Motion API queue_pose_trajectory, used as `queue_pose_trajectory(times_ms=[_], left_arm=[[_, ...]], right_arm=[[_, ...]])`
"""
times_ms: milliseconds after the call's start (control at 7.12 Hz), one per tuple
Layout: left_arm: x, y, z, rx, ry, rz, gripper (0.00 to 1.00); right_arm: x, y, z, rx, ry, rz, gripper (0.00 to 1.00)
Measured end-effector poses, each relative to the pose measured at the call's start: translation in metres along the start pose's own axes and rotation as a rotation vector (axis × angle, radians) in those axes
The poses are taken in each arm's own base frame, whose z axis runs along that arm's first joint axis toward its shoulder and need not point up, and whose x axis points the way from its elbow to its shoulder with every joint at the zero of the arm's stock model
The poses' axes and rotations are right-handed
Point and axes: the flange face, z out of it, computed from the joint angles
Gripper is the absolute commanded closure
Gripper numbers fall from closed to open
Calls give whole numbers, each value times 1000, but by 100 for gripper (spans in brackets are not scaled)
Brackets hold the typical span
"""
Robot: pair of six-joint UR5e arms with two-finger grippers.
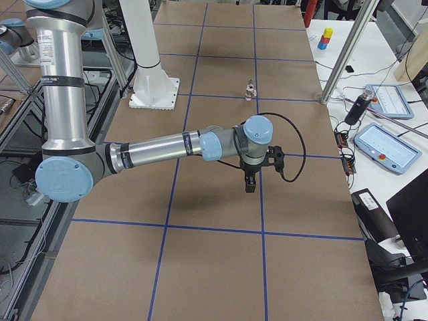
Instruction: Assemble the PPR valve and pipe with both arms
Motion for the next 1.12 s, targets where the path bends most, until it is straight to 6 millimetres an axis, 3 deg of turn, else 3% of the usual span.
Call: queue_pose_trajectory(times_ms=[421,1123], left_arm=[[0,-3,-7,16,1,0,0],[4,-3,-13,51,-4,39,0]], right_arm=[[-10,-9,-9,22,3,-19,0],[10,-5,-3,24,78,5,0]])
